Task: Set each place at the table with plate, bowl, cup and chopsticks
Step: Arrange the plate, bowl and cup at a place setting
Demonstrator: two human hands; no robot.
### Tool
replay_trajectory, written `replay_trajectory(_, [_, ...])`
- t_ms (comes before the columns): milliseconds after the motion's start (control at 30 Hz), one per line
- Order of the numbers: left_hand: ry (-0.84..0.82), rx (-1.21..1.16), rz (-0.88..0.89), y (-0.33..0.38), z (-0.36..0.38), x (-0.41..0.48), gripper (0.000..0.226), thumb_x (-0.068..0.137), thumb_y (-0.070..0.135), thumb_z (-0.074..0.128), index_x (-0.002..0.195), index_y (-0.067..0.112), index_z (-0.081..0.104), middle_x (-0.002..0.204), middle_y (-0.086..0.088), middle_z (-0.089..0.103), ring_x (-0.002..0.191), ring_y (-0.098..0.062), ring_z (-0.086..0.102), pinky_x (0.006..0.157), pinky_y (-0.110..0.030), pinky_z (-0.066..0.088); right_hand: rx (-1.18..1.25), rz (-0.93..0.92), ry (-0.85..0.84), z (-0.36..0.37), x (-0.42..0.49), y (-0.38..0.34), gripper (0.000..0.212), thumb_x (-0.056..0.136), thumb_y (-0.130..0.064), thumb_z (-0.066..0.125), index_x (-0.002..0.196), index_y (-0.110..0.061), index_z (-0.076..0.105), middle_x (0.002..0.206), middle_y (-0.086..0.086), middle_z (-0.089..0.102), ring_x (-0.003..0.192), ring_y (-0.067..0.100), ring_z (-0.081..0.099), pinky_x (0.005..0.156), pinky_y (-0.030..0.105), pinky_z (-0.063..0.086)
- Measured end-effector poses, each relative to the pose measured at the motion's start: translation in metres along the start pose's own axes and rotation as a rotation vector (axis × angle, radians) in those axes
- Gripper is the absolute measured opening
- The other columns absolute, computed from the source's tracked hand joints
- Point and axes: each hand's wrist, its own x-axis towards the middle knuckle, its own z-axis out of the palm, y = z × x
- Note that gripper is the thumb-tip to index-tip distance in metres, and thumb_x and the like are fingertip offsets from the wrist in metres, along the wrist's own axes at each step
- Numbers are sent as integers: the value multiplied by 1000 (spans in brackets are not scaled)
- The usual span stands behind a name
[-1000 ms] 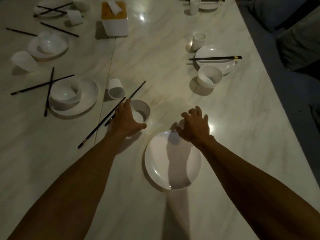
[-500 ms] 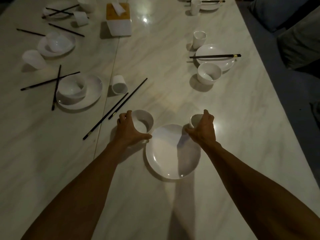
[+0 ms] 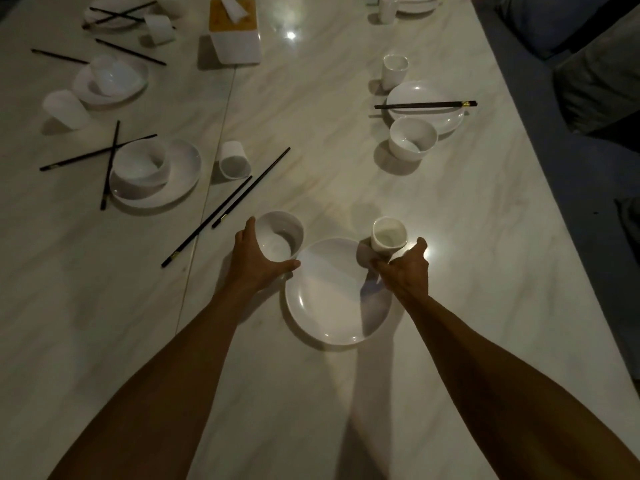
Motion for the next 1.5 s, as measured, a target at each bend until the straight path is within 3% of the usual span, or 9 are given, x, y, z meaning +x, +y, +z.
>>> replay_trajectory(267, [3,-36,-27,-1,1,3,129,49,34,95,151,23,17,150,-11,35,137,-31,36,106,-47,38,84,73,7,0,-6,9,96,76,-29,80,150,-6,23,137,20,52,125,34,53,98,39,45])
replay_trajectory(500, [1,-68,-28,-3,2,2,132,47,35,96,151,22,16,150,-10,35,138,-30,35,108,-47,38,65,80,-11,-1,-12,4,91,80,-27,78,149,-4,22,132,21,55,118,34,57,89,33,46])
replay_trajectory(633, [-32,-48,-17,-3,-2,0,137,49,51,90,154,22,6,158,-10,22,144,-30,26,113,-50,32,54,-49,87,-3,-16,-7,110,65,-51,80,149,-9,24,135,14,50,123,29,51,100,41,46])
replay_trajectory(800, [169,-90,11,-13,-18,14,93,76,78,49,148,22,30,149,-11,38,133,-29,43,105,-53,41,-135,-360,180,-5,-2,-41,78,74,-38,73,140,-15,39,136,8,45,127,25,40,104,44,42])
replay_trajectory(867, [301,-55,23,-18,-27,31,76,85,69,37,137,15,47,137,-15,49,123,-31,50,101,-51,44,-233,-440,163,0,5,-54,70,75,-38,71,136,-15,44,137,9,46,130,27,38,105,47,39])
replay_trajectory(967, [390,129,27,-25,-39,61,52,90,44,53,130,11,55,129,-16,54,117,-33,51,99,-48,42,-337,-492,163,11,10,-65,64,77,-38,68,133,-15,49,137,10,47,134,28,34,104,48,33])
replay_trajectory(1033, [336,239,9,-30,-43,80,45,89,31,62,130,13,57,130,-15,54,119,-34,49,99,-48,40,-366,-519,137,23,11,-70,58,79,-38,68,130,-14,52,135,10,50,132,27,36,105,47,34])
replay_trajectory(1200, [216,389,49,-38,-38,112,41,86,33,68,124,17,64,125,-13,58,117,-31,50,97,-46,40,-351,-591,6,63,18,-94,47,85,-32,66,127,-13,56,132,11,53,128,25,42,102,38,40])
replay_trajectory(1500, [169,707,247,-43,-46,131,17,95,10,51,106,-1,58,107,-22,59,98,-36,58,85,-41,47,-362,-548,-90,101,30,-107,44,88,-34,63,128,-17,54,130,8,52,118,22,47,91,33,43])
